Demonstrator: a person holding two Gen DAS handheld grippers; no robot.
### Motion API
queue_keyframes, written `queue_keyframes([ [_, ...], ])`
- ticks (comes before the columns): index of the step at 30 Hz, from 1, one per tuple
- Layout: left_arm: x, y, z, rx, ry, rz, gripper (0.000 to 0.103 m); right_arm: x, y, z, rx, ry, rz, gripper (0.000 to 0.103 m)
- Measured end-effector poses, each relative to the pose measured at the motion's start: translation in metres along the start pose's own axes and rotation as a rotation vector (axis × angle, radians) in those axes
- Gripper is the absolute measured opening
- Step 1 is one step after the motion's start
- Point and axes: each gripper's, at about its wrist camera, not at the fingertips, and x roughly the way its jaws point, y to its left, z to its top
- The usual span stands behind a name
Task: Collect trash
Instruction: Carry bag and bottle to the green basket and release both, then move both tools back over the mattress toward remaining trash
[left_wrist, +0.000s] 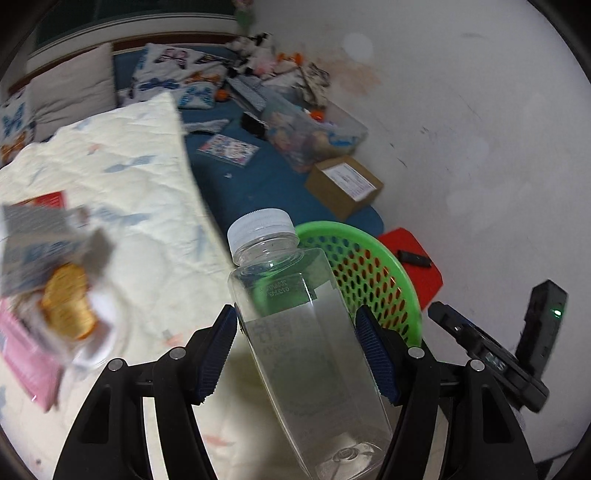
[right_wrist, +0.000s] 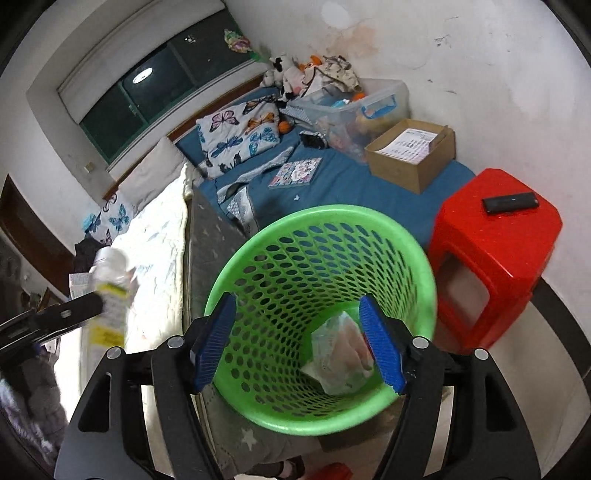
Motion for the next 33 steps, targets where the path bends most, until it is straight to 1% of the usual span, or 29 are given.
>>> queue_keyframes([
  [6, 0.042, -0.033, 0.01, 0.062, 0.066, -0.043, 0.064, -0.019, -0.011, -0.006, 0.022, -0.026, -0.012, 0.071],
  [9, 0.062, -0.047, 0.011, 0.105, 0.09, -0.043, 0.064, -0.024, -0.015, -0.007, 0.034, -0.031, -0.018, 0.071],
  [12, 0.075, -0.054, 0.012, 0.114, 0.113, -0.054, 0.065, -0.027, -0.019, -0.008, 0.047, -0.034, -0.018, 0.071],
  [14, 0.078, -0.057, 0.012, 0.114, 0.112, -0.06, 0.065, -0.029, -0.02, -0.009, 0.05, -0.036, -0.018, 0.071],
  [15, 0.077, -0.058, 0.012, 0.117, 0.108, -0.066, 0.068, -0.029, -0.019, -0.009, 0.051, -0.036, -0.018, 0.071],
  [17, 0.072, -0.058, 0.01, 0.121, 0.093, -0.074, 0.072, -0.029, -0.019, -0.01, 0.052, -0.036, -0.016, 0.071],
  [22, 0.053, -0.047, 0.006, 0.117, 0.066, -0.073, 0.072, -0.032, -0.012, -0.009, 0.042, -0.042, 0.002, 0.071],
  [27, 0.023, -0.024, -0.006, 0.079, 0.025, -0.052, 0.072, -0.031, 0.006, -0.01, 0.007, -0.032, 0.029, 0.071],
  [33, -0.019, 0.017, -0.022, 0.004, -0.037, -0.014, 0.072, -0.019, 0.04, -0.01, -0.056, -0.003, 0.079, 0.072],
])
